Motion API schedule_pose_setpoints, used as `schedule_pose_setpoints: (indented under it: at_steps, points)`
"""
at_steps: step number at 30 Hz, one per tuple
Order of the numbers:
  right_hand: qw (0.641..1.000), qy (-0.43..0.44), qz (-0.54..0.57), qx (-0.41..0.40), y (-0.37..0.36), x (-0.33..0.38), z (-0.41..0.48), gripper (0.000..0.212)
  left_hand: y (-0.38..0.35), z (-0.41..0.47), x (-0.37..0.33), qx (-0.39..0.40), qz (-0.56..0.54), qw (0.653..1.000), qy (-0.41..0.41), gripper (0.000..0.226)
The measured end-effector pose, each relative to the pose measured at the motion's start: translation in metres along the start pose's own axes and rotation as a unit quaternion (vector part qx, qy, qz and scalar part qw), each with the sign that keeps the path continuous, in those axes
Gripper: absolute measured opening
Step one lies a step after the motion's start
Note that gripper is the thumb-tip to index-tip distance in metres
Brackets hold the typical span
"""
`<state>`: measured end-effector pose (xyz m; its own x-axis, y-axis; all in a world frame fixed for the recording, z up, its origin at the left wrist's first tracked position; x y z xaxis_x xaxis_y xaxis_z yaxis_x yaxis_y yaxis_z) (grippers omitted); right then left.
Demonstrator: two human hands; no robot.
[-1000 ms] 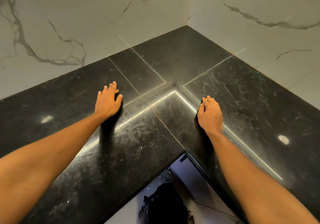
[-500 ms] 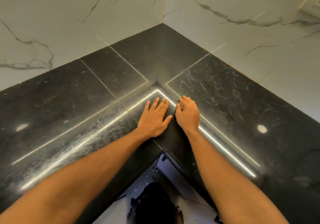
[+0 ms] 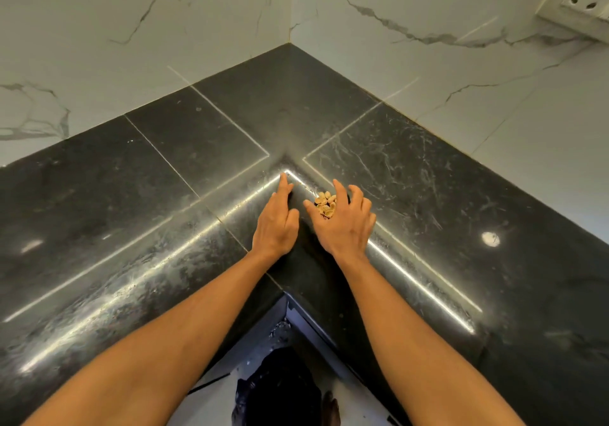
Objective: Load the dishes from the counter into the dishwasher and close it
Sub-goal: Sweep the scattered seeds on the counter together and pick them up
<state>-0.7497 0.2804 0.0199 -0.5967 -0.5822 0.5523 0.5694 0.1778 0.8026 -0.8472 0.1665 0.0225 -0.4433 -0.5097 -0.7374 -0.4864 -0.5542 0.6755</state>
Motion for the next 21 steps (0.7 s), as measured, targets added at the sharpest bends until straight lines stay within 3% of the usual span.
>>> schedule_pose_setpoints:
  at_steps: [3, 12, 21]
  points:
    - [0.997, 0.038, -0.063, 0.018, -0.001, -0.002, 0.005, 0.08, 0.0, 0.0, 0.003, -0.013, 0.015, 1.0, -0.005, 0.071]
    - [0.978, 0.173, -0.069, 0.094, -0.014, 0.01, 0.032, 0.021, -0.008, 0.006, 0.005, -0.058, 0.139, 0.984, -0.096, 0.053]
    - [0.958, 0.246, -0.063, 0.137, -0.005, 0.021, 0.032, 0.031, -0.01, 0.009, 0.004, -0.073, 0.157, 0.98, -0.096, 0.047]
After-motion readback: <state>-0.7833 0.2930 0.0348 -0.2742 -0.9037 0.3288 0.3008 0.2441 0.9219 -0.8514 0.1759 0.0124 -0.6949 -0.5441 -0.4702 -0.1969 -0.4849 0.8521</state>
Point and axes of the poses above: each hand's wrist, its own z-axis towards the middle knuckle, its own y-axis out of the back of the hand, x = y × z, the point moved 2 cm from there along z, towards the middle knuckle, and after that the axes turned 10 degrees about z, right-handed, at the moved point
